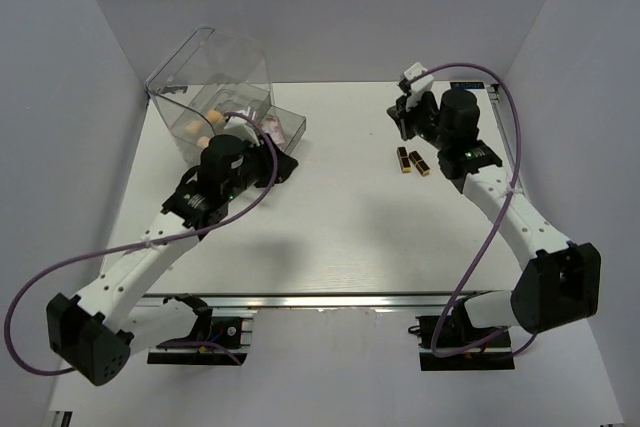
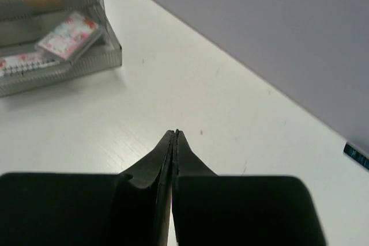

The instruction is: Organize the makeup

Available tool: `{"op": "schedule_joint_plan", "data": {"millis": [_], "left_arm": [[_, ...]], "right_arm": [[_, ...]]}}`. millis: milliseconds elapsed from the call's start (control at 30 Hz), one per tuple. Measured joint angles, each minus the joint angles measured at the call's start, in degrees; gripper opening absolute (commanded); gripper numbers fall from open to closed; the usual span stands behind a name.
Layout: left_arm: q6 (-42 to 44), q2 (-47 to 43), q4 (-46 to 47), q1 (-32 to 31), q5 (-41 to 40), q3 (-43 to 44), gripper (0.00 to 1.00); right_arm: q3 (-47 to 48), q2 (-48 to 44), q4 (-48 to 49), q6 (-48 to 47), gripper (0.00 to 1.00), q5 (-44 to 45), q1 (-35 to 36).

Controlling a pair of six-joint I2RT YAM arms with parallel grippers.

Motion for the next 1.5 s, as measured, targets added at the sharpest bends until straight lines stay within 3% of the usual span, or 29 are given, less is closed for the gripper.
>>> {"op": "schedule_joint_plan", "data": {"millis": [33,133,167,267,333,400,433,467,500,533,567,633,700,733,800,1033,1233,1500], "left_arm": [[0.63,1.88,0.57,0.0,1.46,0.46,0.56],[2.03,5.68,1.29,0.0,4.94,1.55,0.71],[2.51,6.67,1.44,0.0,5.7,1.95,0.75],[3.74,8.72,1.64,0.0,6.99,3.19,0.78],[4.72,10.16,1.68,0.0,7.43,4.39,0.78],[5.6,11.58,1.79,0.02,7.43,5.27,0.78],[6.03,12.37,1.92,0.0,7.39,5.57,0.72],[6.32,13.27,2.14,0.0,7.28,5.75,0.64],[6.56,13.94,2.23,0.0,7.04,5.79,0.53],[6.75,15.47,2.16,0.02,6.86,5.88,0.25],[6.62,16.72,2.01,0.02,6.54,6.08,0.13],[7.5,20.09,1.09,0.0,5.66,7.19,0.0],[8.35,23.78,-0.07,0.0,4.85,9.29,0.03],[8.79,25.62,-0.55,0.0,4.35,10.32,0.11],[9.97,28.74,-1.53,0.02,3.13,12.0,0.19],[15.98,40.0,-6.16,-0.13,-5.11,20.74,0.31],[22.73,50.62,-8.55,-0.57,-15.45,29.64,0.48],[27.71,56.94,-10.27,-1.62,-24.46,32.74,0.65]], "right_arm": [[-1.01,-0.79,-0.98,0.63,0.0,-0.48,-0.94],[-3.65,-3.02,-4.63,2.03,0.25,-3.02,-2.25],[-4.13,-3.74,-6.4,2.27,0.4,-4.46,-2.51],[-4.87,-5.42,-9.27,3.39,0.59,-8.28,-3.43],[-4.92,-6.29,-10.73,3.56,0.61,-11.19,-4.42],[-4.92,-6.84,-11.56,3.58,0.57,-13.9,-5.81],[-4.92,-6.93,-11.78,3.63,0.51,-14.86,-6.49],[-4.92,-6.93,-12.09,3.85,0.29,-15.91,-7.21],[-4.94,-6.91,-12.39,3.78,0.16,-16.61,-7.89],[-5.01,-6.88,-12.74,4.37,0.04,-17.49,-8.63],[-5.22,-6.88,-12.92,4.94,0.0,-18.18,-9.4],[-5.64,-6.86,-13.46,5.73,0.0,-19.28,-10.93],[-5.92,-6.86,-13.99,6.14,0.0,-19.65,-12.13],[-6.29,-6.91,-13.86,6.29,0.0,-19.78,-12.59],[-7.15,-6.93,-13.84,6.34,0.0,-19.76,-13.29],[-8.66,-6.36,-14.16,6.29,0.01,-19.76,-13.9],[-9.35,-5.75,-13.94,6.27,0.0,-19.76,-14.05],[-9.33,-3.17,-13.9,6.01,0.0,-19.78,-14.27]]}}
